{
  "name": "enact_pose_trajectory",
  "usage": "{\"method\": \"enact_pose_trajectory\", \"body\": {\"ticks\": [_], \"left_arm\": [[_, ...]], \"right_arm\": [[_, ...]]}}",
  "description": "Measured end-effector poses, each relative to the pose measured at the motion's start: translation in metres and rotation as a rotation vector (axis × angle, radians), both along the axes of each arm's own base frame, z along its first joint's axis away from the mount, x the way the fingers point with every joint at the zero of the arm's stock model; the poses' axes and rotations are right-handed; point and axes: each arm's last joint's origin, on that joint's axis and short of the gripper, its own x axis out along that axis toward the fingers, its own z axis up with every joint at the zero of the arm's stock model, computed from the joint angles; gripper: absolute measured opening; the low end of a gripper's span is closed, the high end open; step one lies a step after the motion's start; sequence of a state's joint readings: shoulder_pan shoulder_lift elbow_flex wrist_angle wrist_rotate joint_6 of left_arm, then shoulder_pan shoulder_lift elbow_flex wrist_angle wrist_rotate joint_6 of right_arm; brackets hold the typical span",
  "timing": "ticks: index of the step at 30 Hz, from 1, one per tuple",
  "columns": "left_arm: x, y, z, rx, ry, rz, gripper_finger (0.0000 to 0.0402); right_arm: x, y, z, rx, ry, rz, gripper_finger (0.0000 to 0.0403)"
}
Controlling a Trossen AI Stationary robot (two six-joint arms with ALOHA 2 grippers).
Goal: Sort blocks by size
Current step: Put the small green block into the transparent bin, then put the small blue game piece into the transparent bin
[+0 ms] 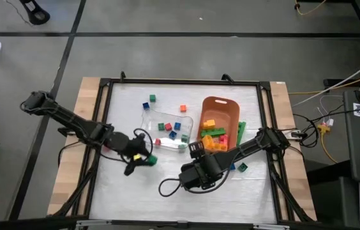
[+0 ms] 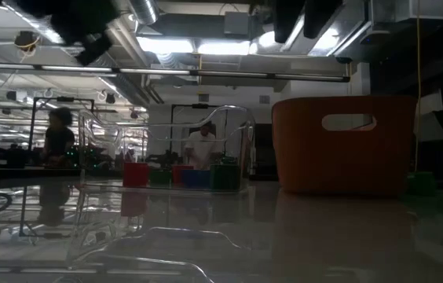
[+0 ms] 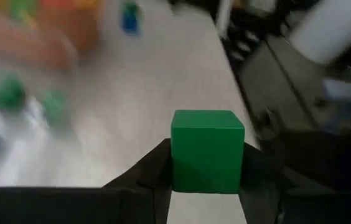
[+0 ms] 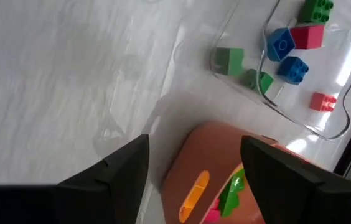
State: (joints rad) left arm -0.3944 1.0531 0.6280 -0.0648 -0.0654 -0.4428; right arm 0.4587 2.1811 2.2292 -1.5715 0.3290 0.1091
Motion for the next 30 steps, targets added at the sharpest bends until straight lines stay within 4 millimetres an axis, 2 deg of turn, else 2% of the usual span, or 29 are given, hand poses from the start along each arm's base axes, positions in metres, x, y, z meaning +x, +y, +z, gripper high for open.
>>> {"method": "enact_pose_trajectory", "body": {"ticks": [4, 7, 11, 16, 22, 26, 30], "left_arm": [[0.007, 0.020, 0.002, 0.189, -0.066, 0.152, 0.0129], [0.011, 0.039, 0.002, 0.321, -0.073, 0.280, 0.0130], [0.014, 0.056, 0.001, 0.413, -0.061, 0.329, 0.0144], [0.017, 0.067, -0.002, 0.425, -0.036, 0.372, 0.0169], [0.018, 0.071, -0.006, 0.432, -0.002, 0.381, 0.0202], [0.014, 0.071, 0.000, 0.475, -0.032, 0.357, 0.0209], [0.012, 0.071, 0.004, 0.501, -0.049, 0.344, 0.0210]], "right_arm": [[-0.001, -0.001, 0.003, 0.007, -0.011, -0.017, 0.0252], [-0.006, -0.003, 0.012, 0.023, -0.033, -0.025, 0.0252], [-0.016, -0.008, 0.029, 0.053, -0.080, -0.067, 0.0252], [-0.043, -0.023, 0.043, 0.032, -0.122, -0.168, 0.0252], [-0.084, -0.037, 0.036, 0.025, -0.126, -0.386, 0.0252], [-0.109, -0.028, 0.028, 0.116, -0.096, -0.562, 0.0252], [-0.130, 0.002, 0.025, 0.172, -0.093, -0.616, 0.0252]]}}
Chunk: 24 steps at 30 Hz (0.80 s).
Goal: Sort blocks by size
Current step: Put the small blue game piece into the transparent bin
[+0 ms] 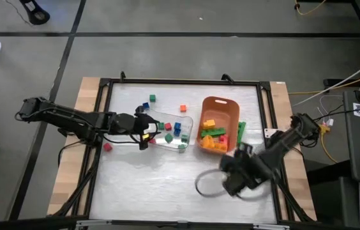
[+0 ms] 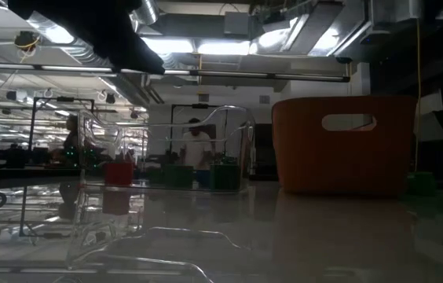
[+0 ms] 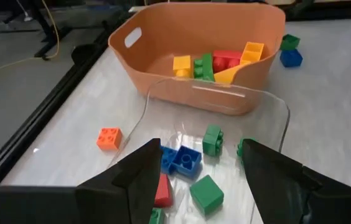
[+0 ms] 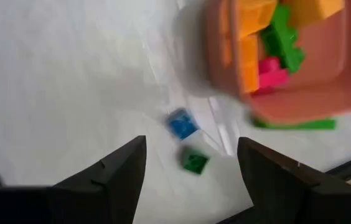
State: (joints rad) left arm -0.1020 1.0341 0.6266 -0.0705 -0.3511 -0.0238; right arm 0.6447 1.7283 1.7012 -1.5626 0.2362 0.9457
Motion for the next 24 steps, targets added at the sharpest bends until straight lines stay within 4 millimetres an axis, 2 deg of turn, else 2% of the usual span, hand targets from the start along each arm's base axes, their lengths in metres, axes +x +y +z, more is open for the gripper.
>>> {"method": "enact_pose_trajectory", "body": {"ticks": [5, 10, 16, 19, 24], "left_arm": [[0.000, 0.000, 0.000, 0.000, 0.001, 0.000, 0.0210], [0.000, 0.000, 0.000, -0.001, 0.002, 0.000, 0.0210], [0.000, 0.000, 0.000, -0.038, -0.010, 0.019, 0.0210], [0.000, 0.000, 0.000, -0.055, -0.015, 0.028, 0.0210], [0.000, 0.000, 0.000, -0.077, -0.021, 0.039, 0.0210]], "right_arm": [[-0.025, 0.036, -0.015, -0.053, -0.063, -0.077, 0.0252], [-0.046, 0.048, -0.056, -0.110, -0.073, -0.179, 0.0252], [-0.053, 0.043, -0.107, -0.152, -0.107, -0.200, 0.0252], [-0.052, 0.036, -0.123, -0.180, -0.126, -0.174, 0.0252], [-0.050, 0.021, -0.140, -0.219, -0.056, -0.128, 0.0252]]}}
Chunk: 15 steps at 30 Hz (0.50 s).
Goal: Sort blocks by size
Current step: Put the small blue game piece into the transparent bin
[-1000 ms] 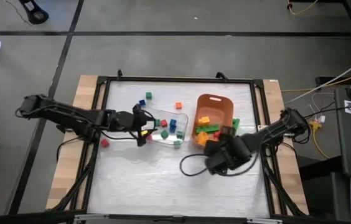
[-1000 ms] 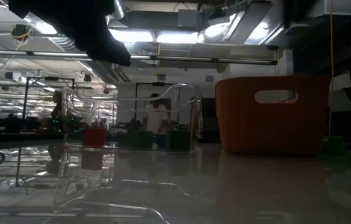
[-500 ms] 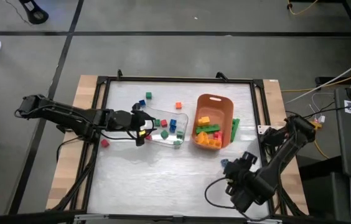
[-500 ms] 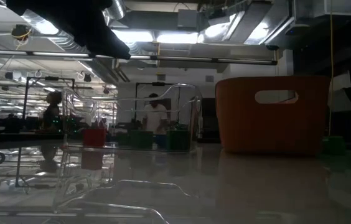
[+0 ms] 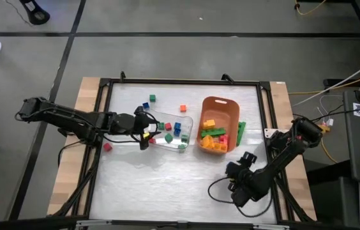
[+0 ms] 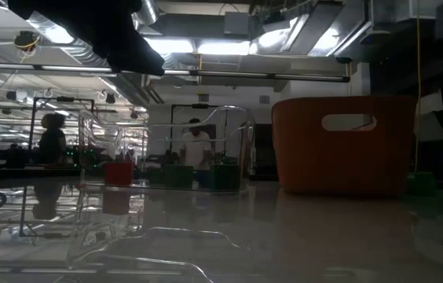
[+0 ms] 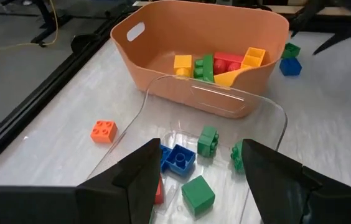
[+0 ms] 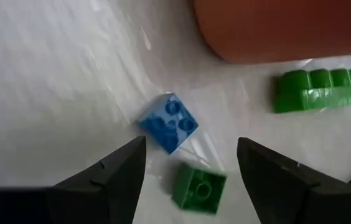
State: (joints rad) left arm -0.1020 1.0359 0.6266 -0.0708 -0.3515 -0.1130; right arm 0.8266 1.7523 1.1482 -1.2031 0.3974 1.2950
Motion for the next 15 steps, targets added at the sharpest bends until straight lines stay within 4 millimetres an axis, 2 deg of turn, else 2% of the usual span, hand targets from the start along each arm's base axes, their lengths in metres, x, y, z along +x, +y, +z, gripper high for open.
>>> {"method": "enact_pose_trajectory", "body": {"ticks": [7, 15], "left_arm": [[0.000, 0.000, 0.000, -0.015, -0.004, 0.008, 0.0210], [0.000, 0.000, 0.000, -0.015, -0.004, 0.008, 0.0210]], "right_arm": [[0.011, -0.016, -0.017, 0.048, 0.096, 0.099, 0.0252], [0.023, -0.031, -0.020, 0.100, 0.192, 0.164, 0.0252]]}}
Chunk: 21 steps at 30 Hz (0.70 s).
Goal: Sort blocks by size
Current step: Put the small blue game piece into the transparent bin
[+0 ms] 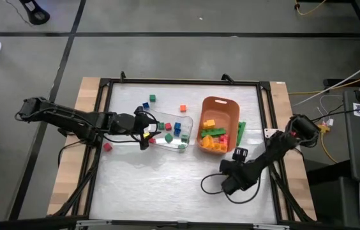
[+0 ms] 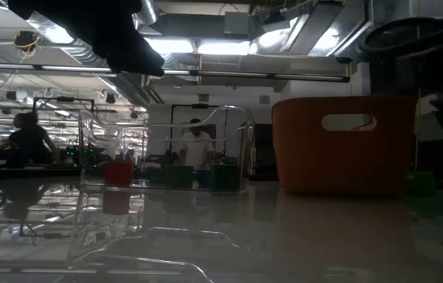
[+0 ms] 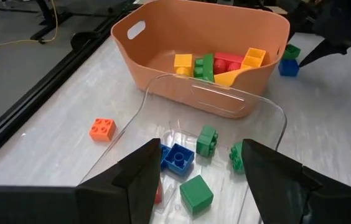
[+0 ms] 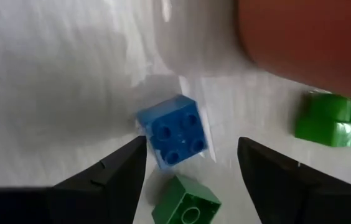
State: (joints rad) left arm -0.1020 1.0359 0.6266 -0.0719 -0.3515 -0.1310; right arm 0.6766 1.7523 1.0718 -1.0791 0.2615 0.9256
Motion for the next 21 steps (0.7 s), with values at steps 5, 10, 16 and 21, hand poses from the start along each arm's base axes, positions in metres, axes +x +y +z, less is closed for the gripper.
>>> {"method": "enact_pose_trajectory", "body": {"ticks": [5, 10, 16, 21], "left_arm": [[0.000, 0.000, 0.000, 0.000, 0.000, 0.000, 0.0210], [0.000, 0.000, 0.000, 0.000, 0.000, -0.001, 0.0210], [0.000, 0.000, 0.000, 0.000, 0.003, -0.001, 0.0210], [0.000, 0.000, 0.000, 0.000, 0.004, -0.001, 0.0210]], "right_arm": [[0.010, -0.008, -0.001, 0.080, 0.044, 0.031, 0.0252], [0.019, -0.010, -0.002, 0.208, 0.061, 0.047, 0.0252], [0.022, -0.005, -0.001, 0.295, 0.043, 0.053, 0.0252], [0.021, -0.001, -0.001, 0.321, 0.041, 0.012, 0.0252]]}}
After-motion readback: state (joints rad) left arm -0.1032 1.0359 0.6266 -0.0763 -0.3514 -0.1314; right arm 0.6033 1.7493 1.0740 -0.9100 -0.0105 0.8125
